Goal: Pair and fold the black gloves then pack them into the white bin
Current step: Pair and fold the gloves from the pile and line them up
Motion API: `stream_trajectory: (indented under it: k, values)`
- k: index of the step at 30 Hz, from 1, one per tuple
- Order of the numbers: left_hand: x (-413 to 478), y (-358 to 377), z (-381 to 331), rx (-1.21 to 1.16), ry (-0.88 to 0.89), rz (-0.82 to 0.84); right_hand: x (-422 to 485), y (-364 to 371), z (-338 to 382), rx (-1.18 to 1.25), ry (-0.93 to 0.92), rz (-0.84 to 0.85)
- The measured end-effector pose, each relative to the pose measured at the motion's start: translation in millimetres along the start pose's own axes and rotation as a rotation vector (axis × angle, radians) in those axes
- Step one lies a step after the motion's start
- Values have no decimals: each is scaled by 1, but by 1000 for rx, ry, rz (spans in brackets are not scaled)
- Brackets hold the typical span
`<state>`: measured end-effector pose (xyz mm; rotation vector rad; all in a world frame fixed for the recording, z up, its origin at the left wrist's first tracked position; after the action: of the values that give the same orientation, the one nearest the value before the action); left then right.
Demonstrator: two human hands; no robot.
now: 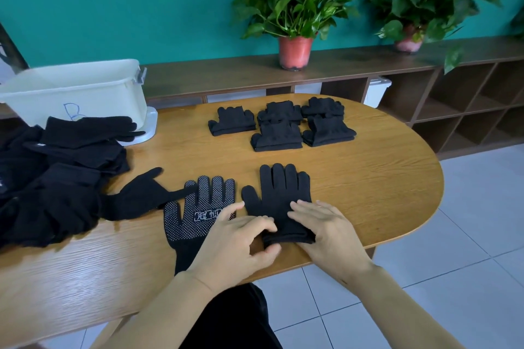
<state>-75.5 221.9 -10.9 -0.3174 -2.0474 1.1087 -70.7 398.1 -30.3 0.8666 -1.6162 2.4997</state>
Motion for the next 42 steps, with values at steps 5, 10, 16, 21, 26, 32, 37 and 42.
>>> stream_trajectory:
  k: [5,10,16,21,26,32,37,42]
  values:
    - [0,-3,9,52,-44,153,0,1,-9,85,61,-66]
    - [15,3,18,146,-109,-50,9,-7,-12,124,178,-164]
    - [38,10,29,126,-307,-189,32,-7,-22,201,376,-197]
    - [45,18,36,116,-484,-100,44,-3,-18,121,381,-281]
    - [46,23,37,242,-535,-70,50,7,-17,-221,371,-259]
    - [41,20,37,349,-509,-58,48,0,-19,-355,474,-209]
    - [37,10,29,334,-272,-69,42,-7,-10,-362,269,-197]
    - [38,32,20,232,-133,435,35,28,-4,-351,-7,249]
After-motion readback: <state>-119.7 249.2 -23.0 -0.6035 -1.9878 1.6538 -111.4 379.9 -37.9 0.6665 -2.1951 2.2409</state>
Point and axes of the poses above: each hand's wrist, its own x-axis towards the middle knuckle, its own y-axis out of the palm, z = x × y, the point moved 5 cm from there along x, towards the middle knuckle
